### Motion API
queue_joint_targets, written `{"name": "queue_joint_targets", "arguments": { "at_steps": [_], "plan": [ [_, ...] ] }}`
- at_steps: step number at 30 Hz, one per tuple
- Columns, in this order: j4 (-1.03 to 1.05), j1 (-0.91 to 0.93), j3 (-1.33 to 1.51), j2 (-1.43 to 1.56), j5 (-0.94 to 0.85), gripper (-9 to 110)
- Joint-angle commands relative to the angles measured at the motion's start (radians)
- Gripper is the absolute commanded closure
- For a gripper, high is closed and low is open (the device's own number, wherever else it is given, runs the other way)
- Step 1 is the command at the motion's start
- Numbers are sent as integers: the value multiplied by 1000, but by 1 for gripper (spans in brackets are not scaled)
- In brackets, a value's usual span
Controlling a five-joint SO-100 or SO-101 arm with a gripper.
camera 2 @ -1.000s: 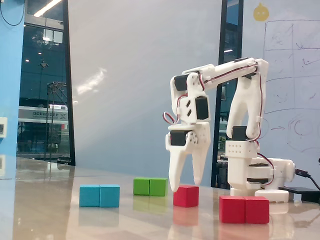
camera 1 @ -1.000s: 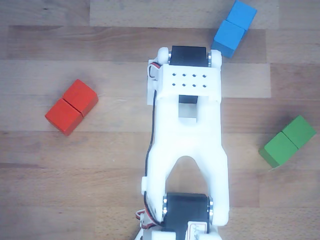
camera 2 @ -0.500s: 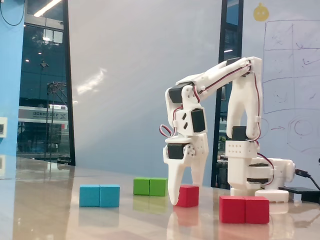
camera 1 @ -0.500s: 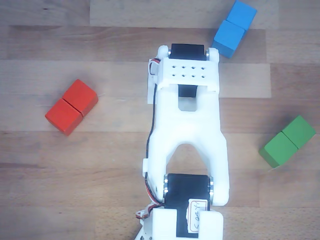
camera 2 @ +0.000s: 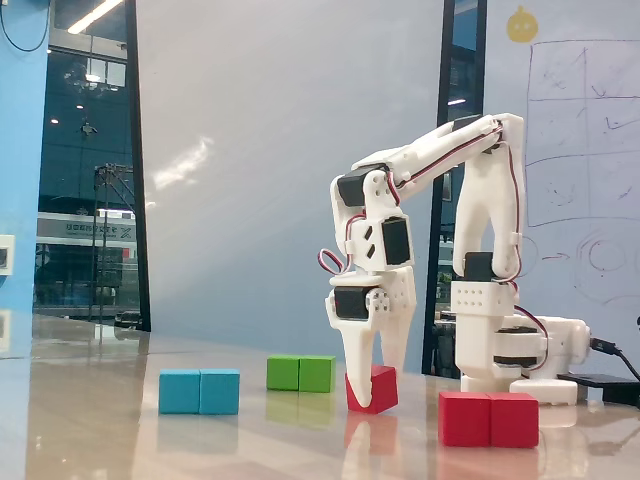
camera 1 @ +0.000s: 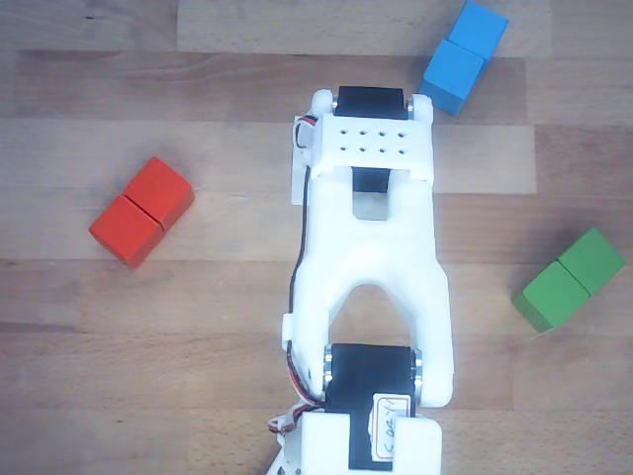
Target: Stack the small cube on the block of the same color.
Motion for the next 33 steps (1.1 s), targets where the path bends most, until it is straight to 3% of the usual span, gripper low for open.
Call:
{"name": "queue_joint_targets", "arguments": {
  "at_steps": [1,11,23,33],
  "plan": [
    [-2,11,-5,15,12,88],
    [21,11,-20,40,12,88],
    [112,-5,-186,281,-2,88],
    [133,-291,-348,313,0,88]
  ]
}}
